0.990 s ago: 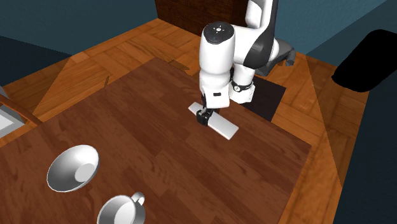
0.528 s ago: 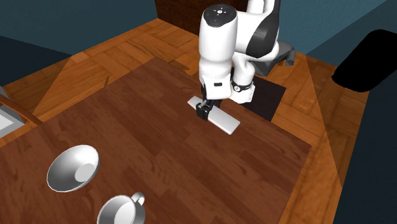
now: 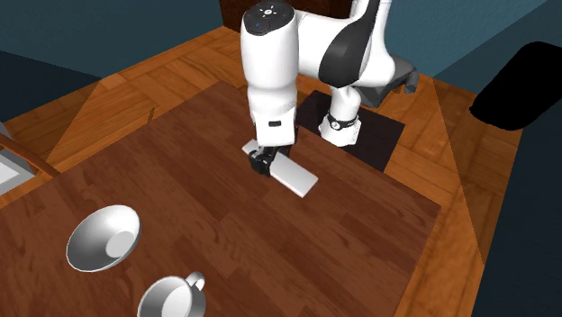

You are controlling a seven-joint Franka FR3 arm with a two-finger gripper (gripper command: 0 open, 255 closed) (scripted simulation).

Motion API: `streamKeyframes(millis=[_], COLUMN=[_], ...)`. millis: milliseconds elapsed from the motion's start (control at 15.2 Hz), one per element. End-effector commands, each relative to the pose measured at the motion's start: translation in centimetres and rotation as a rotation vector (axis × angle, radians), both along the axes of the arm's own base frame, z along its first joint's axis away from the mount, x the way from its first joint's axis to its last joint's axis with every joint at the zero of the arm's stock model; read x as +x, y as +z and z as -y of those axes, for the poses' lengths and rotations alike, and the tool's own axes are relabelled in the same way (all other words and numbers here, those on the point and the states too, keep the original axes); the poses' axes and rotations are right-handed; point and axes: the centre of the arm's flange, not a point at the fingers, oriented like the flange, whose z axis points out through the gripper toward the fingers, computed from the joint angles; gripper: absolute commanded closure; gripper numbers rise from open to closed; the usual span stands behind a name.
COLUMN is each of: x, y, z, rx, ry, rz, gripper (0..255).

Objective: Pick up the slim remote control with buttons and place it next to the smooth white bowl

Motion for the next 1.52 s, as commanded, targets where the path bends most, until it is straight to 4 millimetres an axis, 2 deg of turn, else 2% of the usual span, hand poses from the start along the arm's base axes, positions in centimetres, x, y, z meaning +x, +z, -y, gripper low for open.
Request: streamKeyframes(millis=[0, 1122, 1452], x=[2.0, 20.9, 20.9], y=[0.0, 0.1, -2.5], z=[1.5, 14.4, 14.4], rx=[-0.001, -0.001, -0.001], ry=[0.001, 0.001, 0.001], rz=[0.0, 0.0, 0.0], gripper=[255, 255, 255])
